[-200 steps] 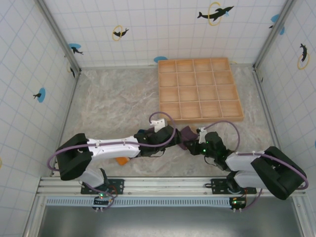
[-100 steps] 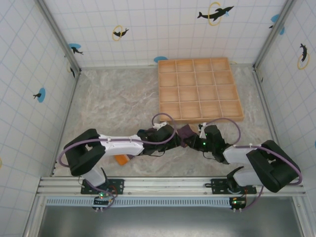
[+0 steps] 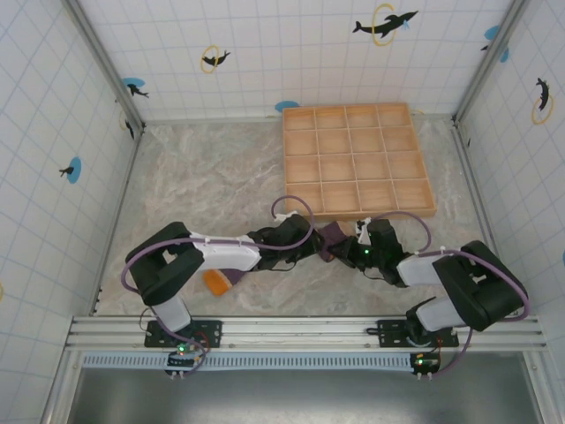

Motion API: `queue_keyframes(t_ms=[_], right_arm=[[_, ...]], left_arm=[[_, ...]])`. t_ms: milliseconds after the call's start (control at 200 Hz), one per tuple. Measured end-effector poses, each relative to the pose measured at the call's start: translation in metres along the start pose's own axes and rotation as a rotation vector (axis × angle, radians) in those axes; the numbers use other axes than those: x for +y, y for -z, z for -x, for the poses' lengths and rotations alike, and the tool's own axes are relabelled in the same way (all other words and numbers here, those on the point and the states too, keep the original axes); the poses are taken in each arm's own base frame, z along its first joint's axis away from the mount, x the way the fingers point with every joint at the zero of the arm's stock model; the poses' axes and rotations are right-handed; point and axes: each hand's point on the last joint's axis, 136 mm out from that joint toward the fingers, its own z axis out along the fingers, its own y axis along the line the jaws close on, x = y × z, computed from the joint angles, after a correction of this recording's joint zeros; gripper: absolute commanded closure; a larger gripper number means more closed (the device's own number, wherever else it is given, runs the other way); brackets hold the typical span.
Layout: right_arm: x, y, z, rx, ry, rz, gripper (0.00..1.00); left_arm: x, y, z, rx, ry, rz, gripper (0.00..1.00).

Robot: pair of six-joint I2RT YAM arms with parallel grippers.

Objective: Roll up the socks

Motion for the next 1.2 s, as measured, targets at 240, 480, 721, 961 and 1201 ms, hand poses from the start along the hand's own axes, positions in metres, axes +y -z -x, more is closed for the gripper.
queue_keyframes(t_ms=[240, 480, 721, 961, 1201], right_arm=[[0.001, -0.001, 0.000, 0.011, -0.021, 0.006, 1.00], [0.002, -0.003, 0.001, 0.018, -0.027, 0.012, 1.00], [0.003, -0.002, 0.004, 0.005, -0.021, 0.015, 0.76], [0.009, 0.011, 0.002, -0.021, 0.061, 0.009, 0.39], [0.016, 0.028, -0.006, -0.075, 0.323, -0.065, 0.30]], left_arm=[[0.003, -0.014, 0.002, 0.003, -0.010, -0.002, 0.49], [0.002, -0.016, 0.003, -0.001, -0.006, -0.004, 0.58], [-0.002, -0.022, 0.008, -0.001, -0.003, 0.033, 1.00], [-0.003, -0.021, 0.009, 0.018, -0.001, 0.083, 1.00], [0.014, -0.002, 0.008, 0.028, 0.007, 0.189, 1.00]])
